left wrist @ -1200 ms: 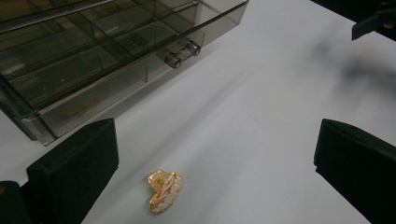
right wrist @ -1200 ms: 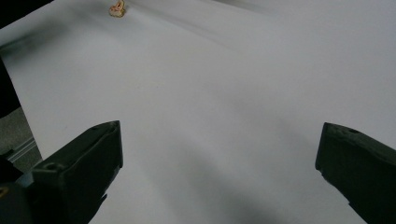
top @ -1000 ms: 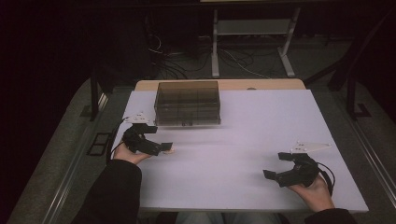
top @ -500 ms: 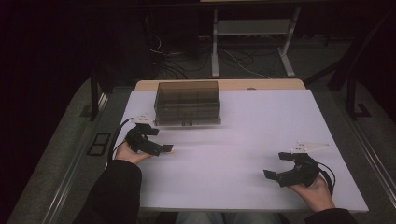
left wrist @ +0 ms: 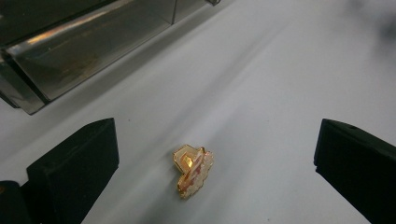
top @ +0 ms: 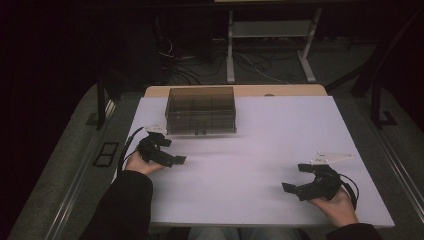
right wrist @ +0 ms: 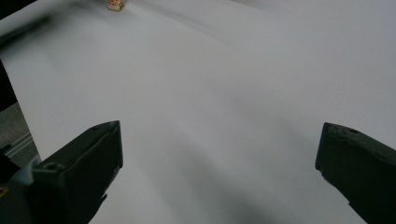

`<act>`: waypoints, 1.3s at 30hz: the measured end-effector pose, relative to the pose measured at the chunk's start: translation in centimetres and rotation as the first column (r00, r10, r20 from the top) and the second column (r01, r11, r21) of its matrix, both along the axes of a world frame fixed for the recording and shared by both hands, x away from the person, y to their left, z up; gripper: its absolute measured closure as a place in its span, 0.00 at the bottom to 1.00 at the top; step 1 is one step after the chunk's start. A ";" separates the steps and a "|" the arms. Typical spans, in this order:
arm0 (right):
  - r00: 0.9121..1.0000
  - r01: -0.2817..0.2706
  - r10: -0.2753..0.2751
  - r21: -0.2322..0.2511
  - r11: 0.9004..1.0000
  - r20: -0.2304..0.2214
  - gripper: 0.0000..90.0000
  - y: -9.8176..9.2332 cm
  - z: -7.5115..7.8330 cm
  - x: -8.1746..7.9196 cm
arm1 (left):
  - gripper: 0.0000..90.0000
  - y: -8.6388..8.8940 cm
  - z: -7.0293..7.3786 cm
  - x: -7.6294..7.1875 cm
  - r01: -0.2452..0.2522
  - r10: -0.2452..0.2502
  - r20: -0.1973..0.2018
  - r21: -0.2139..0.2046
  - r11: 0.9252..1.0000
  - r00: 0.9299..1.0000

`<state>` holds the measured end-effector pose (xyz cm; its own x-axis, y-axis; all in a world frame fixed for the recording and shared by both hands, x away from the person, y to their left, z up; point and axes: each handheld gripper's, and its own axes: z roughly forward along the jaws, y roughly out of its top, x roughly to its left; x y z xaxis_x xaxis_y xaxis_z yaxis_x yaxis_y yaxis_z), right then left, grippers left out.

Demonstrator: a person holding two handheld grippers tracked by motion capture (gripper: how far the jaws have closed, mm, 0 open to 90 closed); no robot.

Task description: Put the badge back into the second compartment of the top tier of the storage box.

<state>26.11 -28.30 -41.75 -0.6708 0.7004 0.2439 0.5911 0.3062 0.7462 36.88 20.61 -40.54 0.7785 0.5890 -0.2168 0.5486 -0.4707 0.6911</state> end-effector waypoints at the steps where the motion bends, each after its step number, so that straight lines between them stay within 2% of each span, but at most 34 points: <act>1: 1.000 0.000 0.000 0.000 1.000 0.000 0.00 0.0 0.0 0.0 | 0.00 0.0 -0.1 0.0 0.000 0.000 -0.003 0.001 1.000 1.000; 5: 1.000 -0.001 0.001 -0.002 1.000 -0.002 0.00 0.0 0.0 0.0 | 0.01 -0.1 -0.4 0.2 0.014 -0.014 -0.018 0.015 1.000 1.000; 20: 1.000 -0.006 0.005 -0.009 1.000 -0.005 0.00 0.1 -0.1 0.0 | 0.17 0.4 -1.3 0.8 0.024 -0.023 -0.058 0.011 1.000 0.998; 39: 1.000 -0.015 0.015 -0.017 1.000 -0.009 0.00 0.1 -0.2 0.0 | 0.39 0.8 -3.1 1.1 0.052 -0.052 -0.071 -0.002 0.999 0.996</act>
